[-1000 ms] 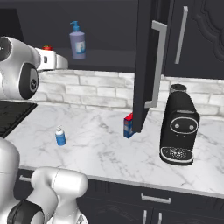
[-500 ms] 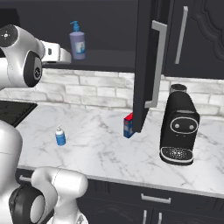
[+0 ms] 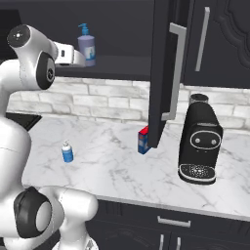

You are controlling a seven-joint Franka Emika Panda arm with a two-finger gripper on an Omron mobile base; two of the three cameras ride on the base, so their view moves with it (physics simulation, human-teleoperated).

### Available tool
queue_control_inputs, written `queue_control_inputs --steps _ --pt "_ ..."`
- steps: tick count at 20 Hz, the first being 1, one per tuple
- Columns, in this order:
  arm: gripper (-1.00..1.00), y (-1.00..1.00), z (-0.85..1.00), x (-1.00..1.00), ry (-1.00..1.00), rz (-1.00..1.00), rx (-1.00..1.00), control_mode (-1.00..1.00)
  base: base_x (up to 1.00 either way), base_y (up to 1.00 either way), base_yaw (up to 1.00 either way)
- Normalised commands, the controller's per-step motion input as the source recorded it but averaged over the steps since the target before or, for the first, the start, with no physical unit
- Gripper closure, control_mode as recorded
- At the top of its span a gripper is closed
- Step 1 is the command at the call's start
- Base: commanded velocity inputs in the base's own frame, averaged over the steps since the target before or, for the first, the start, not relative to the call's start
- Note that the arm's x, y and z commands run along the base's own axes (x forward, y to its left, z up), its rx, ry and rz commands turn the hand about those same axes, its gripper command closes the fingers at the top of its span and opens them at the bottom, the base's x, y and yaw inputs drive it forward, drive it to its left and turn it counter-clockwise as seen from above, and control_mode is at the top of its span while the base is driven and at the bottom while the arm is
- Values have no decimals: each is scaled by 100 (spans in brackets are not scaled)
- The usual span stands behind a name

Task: Pick the soap dispenser and soap dispenser from the cabinet and place them on the counter.

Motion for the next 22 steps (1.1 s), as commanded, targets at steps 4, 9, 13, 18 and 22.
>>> queue_control_inputs --steps 4,9,13,18,22 --pt "-100 0 0 46 0 -5 0 -100 0 0 0" --pt "-100 0 0 49 1 -3 0 -100 0 0 0" --pt "-100 1 0 53 0 0 3 -100 0 0 0" --pt "-100 0 0 56 0 2 3 -100 0 0 0" --pt "-100 0 4 49 -1 1 1 -100 0 0 0"
